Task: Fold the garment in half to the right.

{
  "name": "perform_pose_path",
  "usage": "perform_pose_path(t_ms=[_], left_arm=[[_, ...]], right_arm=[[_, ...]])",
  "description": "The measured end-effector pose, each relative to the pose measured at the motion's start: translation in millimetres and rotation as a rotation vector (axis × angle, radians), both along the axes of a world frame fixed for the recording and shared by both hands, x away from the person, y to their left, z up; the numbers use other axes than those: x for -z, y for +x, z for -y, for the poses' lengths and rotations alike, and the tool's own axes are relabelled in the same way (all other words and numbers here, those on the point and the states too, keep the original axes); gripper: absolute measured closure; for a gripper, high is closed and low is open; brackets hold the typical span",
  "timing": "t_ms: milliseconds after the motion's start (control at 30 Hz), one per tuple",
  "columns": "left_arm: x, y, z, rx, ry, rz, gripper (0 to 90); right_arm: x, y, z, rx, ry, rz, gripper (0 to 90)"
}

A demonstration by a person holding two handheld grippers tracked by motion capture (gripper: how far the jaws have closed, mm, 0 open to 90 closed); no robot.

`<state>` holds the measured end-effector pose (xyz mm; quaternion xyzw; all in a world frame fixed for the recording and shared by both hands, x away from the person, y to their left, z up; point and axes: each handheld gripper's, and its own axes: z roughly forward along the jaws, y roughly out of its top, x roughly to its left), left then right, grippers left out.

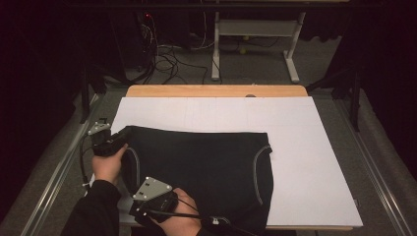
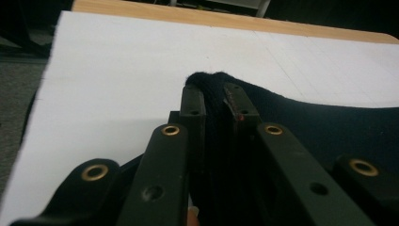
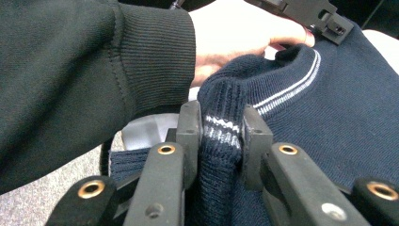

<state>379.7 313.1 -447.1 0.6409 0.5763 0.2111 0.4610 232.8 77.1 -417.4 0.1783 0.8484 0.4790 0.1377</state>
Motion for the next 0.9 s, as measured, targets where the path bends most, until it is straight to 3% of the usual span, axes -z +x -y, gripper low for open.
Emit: perform_pose_path(t_ms=[167, 467, 700, 900], left_arm=[[-3.9, -4.5, -12.0, -0.015, -0.007, 0.000, 76.1], [-8.7, -11.4, -29.1, -0.045, 0.020, -0.015, 76.0], [-13.8, -11.3, -15.3, -0.032, 0.016, -0.016, 76.1], [-25.7, -8.3, 12.0, 0.004, 0.030, -0.007, 76.0]], right_arm=[[3.4, -2.1, -10.9, -0.017, 0.012, -0.013, 74.8], [1.5, -3.4, -28.5, -0.051, 0.013, -0.008, 74.7], [0.6, -5.5, -14.7, -0.028, 0.031, 0.001, 74.5], [-0.7, -8.8, 18.3, 0.018, 0.077, 0.004, 74.4]])
